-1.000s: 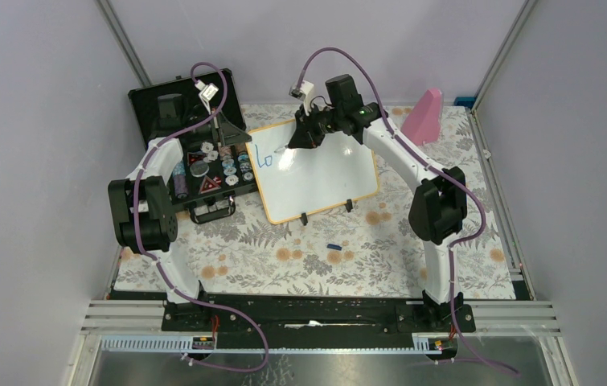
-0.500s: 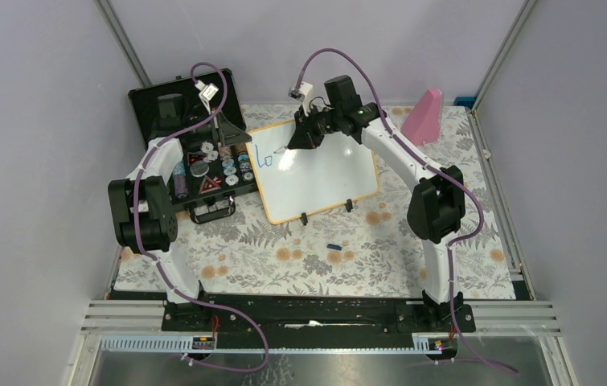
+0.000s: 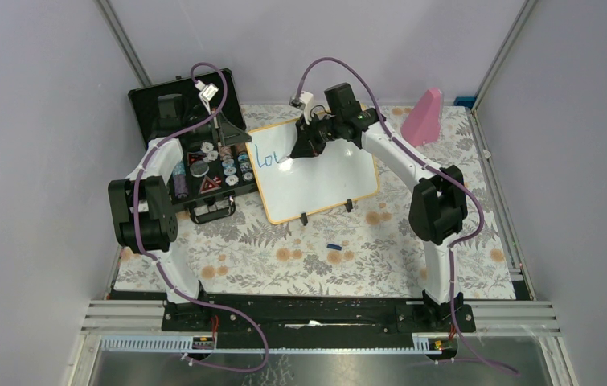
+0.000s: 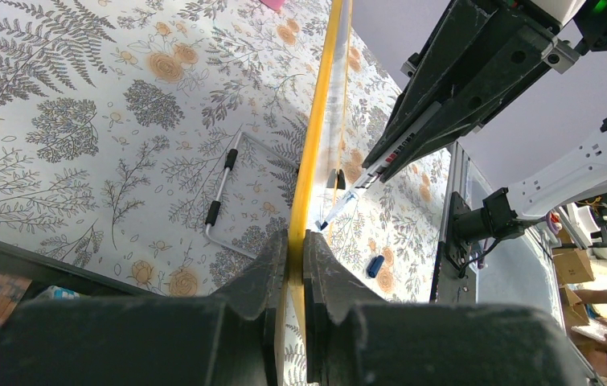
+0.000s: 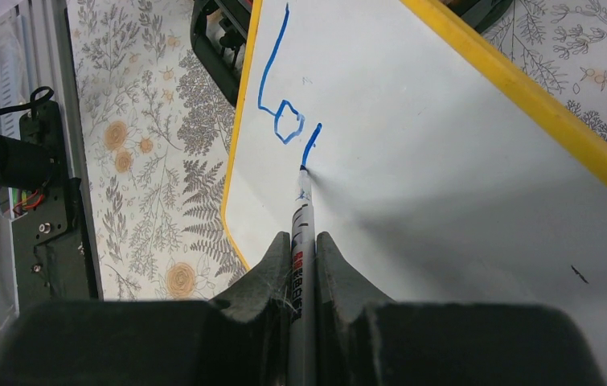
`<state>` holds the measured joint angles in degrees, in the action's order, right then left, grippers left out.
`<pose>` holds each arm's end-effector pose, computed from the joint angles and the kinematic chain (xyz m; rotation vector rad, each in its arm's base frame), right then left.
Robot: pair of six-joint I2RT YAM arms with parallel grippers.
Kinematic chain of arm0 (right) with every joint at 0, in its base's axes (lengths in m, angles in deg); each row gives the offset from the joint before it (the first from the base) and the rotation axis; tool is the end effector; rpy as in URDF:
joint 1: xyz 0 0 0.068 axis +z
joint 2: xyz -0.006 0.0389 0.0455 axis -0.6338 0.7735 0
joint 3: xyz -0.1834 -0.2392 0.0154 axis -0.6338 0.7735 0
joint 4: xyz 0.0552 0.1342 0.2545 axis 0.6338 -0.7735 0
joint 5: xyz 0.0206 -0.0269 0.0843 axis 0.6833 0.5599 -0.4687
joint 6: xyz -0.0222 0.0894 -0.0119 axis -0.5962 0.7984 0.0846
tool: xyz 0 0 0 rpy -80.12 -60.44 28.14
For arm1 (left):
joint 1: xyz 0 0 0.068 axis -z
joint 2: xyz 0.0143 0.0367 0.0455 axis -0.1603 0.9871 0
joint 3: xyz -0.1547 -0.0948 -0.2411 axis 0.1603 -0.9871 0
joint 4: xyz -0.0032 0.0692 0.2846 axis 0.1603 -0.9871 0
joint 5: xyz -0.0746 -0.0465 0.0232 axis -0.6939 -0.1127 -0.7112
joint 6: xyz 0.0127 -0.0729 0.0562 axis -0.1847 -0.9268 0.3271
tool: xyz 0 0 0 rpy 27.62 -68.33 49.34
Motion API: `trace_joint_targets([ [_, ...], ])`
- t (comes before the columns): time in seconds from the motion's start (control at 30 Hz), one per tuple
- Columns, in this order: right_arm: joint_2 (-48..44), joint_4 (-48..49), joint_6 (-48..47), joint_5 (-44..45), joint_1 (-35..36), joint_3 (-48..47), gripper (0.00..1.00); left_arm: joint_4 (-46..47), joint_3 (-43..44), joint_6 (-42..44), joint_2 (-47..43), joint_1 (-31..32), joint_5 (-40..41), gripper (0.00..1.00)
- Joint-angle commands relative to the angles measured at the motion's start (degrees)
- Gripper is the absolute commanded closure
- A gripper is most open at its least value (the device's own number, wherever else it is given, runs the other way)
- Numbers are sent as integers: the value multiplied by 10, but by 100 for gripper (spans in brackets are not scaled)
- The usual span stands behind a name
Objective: Write a sentence on the whiteboard
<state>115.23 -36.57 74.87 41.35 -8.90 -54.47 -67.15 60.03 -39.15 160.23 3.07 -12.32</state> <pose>0.4484 0.3298 0.3073 -1.1989 1.7924 0.9831 0.4627 -0.0311 0.2879 0.5200 1.8620 -1.3755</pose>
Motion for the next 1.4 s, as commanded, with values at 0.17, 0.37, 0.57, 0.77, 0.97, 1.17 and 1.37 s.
trace_joint_targets([
  [0.17,-19,-2,-17,26,-8,-4,100,-4,-4,8,-26,3,-8,100],
  [0.37,-13,-2,-10,27,-15,-29,100,-3,-5,8,-26,3,-8,100],
  [0.57,-3,-2,-1,29,-21,-54,100,-3,-4,8,-24,3,-9,100],
  [0.77,4,-2,4,28,-22,-65,100,-3,-4,8,-25,3,-10,100],
  [0.97,-8,-12,0,-3,-20,-57,100,-4,-4,8,-23,3,-9,100],
  [1.17,-55,-7,-1,-33,-20,3,100,-4,-2,7,-25,3,-10,100],
  [1.37,-63,-5,-14,-20,-21,36,100,-4,-3,7,-27,3,-10,100],
])
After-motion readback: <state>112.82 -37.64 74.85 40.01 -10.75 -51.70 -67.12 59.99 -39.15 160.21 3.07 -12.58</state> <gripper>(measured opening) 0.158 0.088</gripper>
